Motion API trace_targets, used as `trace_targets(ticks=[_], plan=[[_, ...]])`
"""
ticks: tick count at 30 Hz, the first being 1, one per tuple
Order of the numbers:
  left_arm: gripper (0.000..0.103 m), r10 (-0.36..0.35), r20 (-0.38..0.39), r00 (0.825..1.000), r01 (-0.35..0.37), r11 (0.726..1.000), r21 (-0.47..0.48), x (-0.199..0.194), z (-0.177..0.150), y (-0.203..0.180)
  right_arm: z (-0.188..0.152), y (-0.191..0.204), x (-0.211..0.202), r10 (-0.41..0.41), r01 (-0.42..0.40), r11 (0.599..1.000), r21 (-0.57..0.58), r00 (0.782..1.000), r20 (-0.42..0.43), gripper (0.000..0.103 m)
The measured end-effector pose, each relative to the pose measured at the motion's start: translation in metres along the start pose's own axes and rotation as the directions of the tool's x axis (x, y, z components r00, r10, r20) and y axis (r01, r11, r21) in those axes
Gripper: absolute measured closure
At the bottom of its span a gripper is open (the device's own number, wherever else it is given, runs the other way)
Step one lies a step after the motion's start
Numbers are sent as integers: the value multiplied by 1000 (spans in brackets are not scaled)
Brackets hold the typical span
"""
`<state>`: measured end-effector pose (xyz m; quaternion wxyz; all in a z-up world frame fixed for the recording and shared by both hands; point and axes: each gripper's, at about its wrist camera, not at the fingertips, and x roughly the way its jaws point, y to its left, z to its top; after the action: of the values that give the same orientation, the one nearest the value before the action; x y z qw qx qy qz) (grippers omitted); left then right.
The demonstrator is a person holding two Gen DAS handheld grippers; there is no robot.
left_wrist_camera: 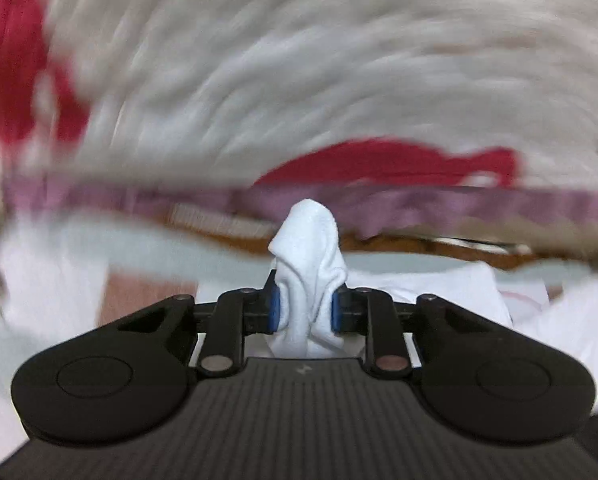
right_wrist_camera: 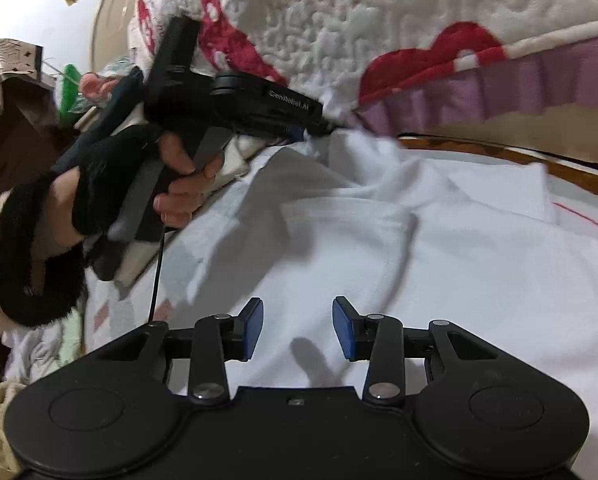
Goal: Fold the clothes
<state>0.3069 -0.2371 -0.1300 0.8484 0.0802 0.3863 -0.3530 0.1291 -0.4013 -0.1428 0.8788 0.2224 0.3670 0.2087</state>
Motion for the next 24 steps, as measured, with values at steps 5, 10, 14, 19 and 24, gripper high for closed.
trace_targets(ticks=[5,10,14,19,24], plan=[[81,-160,241,957,153,987,45,-82,-13,-32,13,-12,24,-64,65,994,85,998,-22,56],[81,-253,223,942,240,967,84,-133,-70,-50,16,-33,20,-157,150,975,162,987,27,66],[73,-204,75,976,198,977,85,-134,-115,-44,18,-35,17,-256,248,958,145,966,38,61],[48,-196,12,980,196,973,-122,-143,-128,-5,18,-39,15,-264,255,956,147,964,40,61],[45,-199,-108,974,182,973,-143,-140,-148,11,29,-44,6,-260,249,950,191,965,38,58]])
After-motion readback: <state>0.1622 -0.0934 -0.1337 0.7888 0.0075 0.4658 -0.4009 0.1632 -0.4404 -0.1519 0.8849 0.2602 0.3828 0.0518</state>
